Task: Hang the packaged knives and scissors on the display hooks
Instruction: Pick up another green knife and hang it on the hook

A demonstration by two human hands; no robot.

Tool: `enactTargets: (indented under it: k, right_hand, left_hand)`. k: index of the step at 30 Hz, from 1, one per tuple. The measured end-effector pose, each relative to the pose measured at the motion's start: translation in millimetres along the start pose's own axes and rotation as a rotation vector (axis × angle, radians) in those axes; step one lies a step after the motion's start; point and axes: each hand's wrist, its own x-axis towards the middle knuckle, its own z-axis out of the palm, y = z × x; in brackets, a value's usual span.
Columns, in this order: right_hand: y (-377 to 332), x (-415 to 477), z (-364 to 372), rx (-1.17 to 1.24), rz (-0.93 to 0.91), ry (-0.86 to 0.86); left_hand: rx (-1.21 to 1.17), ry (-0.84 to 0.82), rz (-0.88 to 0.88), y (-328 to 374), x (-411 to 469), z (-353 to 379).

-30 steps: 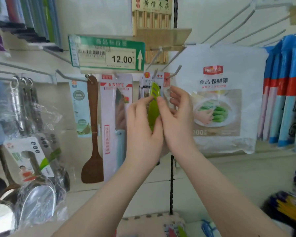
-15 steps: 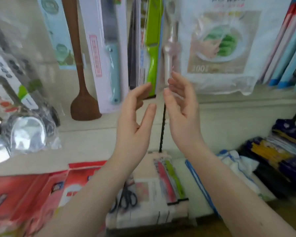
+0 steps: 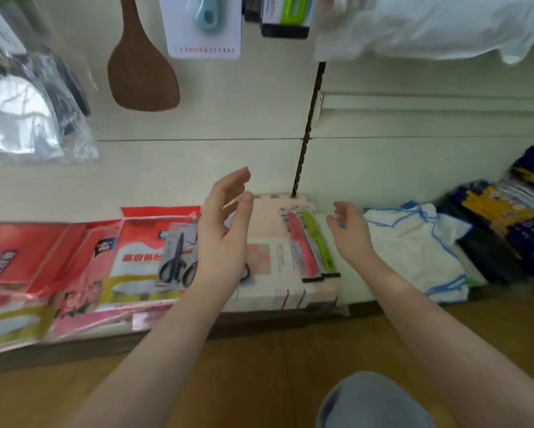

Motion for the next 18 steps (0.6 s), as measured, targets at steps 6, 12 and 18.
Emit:
enactTargets:
  k: [6,12,18]
  right_hand:
    - [43.1,-11.7,31.7,-0.156,0.235,-0.157]
    - [62.8,-10.4,44.0,-0.240,0.262,-0.181]
    - [68.4,-13.0,51.9,-0.360,0.236,-0.163]
  left_hand:
    - [-0.067,0.010,-0.059,-16.2,-10.8,-2.5]
    - [-0.071,0.009,-0.078,-33.4,-17.1,-7.4]
    - [-0.039,-0.041,-0.106,-39.3,-17.8,-5.3]
